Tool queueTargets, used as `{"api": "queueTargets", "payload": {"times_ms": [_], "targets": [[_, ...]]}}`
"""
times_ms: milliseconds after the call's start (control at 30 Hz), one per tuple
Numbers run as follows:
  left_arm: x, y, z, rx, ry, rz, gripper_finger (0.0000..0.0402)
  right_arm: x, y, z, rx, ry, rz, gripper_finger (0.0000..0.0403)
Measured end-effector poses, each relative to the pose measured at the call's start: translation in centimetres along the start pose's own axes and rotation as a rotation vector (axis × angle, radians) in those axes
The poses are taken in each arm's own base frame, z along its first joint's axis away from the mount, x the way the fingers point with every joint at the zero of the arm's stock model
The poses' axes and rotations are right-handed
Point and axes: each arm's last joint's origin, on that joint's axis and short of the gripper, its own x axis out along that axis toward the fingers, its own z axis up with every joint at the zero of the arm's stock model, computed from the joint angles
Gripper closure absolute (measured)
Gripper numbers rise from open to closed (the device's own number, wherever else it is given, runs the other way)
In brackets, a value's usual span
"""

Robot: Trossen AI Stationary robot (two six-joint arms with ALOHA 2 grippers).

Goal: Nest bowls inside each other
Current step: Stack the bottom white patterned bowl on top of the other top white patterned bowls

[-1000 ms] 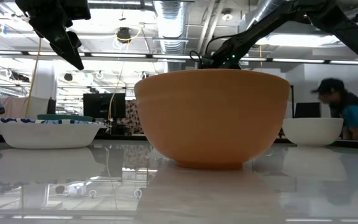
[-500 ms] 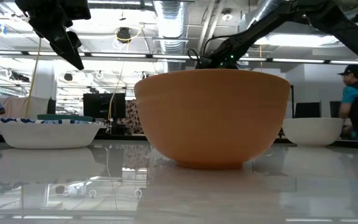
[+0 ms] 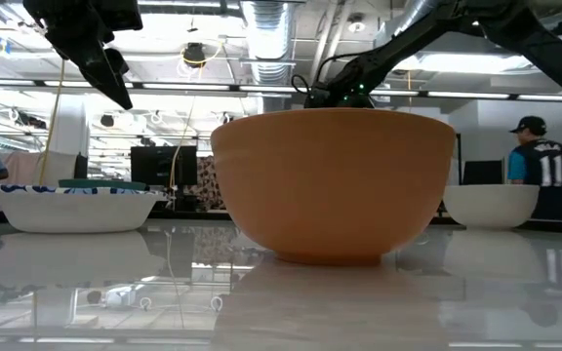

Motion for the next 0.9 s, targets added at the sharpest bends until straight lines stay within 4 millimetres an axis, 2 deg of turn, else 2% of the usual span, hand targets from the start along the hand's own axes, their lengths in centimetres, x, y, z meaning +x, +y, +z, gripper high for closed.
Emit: {"api": "queueTargets", "payload": {"times_ms": [133, 300, 533, 633, 733, 833, 900], "targets": [[0.9, 0.0, -1.0, 0.001, 0.041, 0.006, 0.0081, -1.6, 1.0, 0.7, -0.002, 0.017, 0.041, 0.0209], [2.9, 0.3, -3.0, -0.014, 0.131, 0.069, 0.0081, -3.9, 3.4, 1.4, -0.072, 0.017, 0.059, 0.0213], [3.6, 0.5, -2.5, -0.023, 0.135, 0.204, 0.0081, -7.6, 8.0, 1.9, -0.237, -0.033, 0.105, 0.0214], [4.1, 0.7, -2.3, -0.096, 0.138, 0.220, 0.0081, -9.5, 10.0, 1.7, -0.312, -0.044, 0.124, 0.0214], [5.2, 0.8, -2.3, -0.140, 0.189, 0.225, 0.0081, -11.1, 11.8, 1.0, -0.375, -0.057, 0.147, 0.0214], [6.5, 0.9, -2.2, -0.095, 0.284, 0.239, 0.0081, -12.6, 12.9, 0.0, -0.451, -0.074, 0.153, 0.0214], [7.2, 1.0, -1.2, -0.065, 0.336, 0.250, 0.0081, -13.8, 13.7, -0.7, -0.504, -0.080, 0.163, 0.0214]]}}
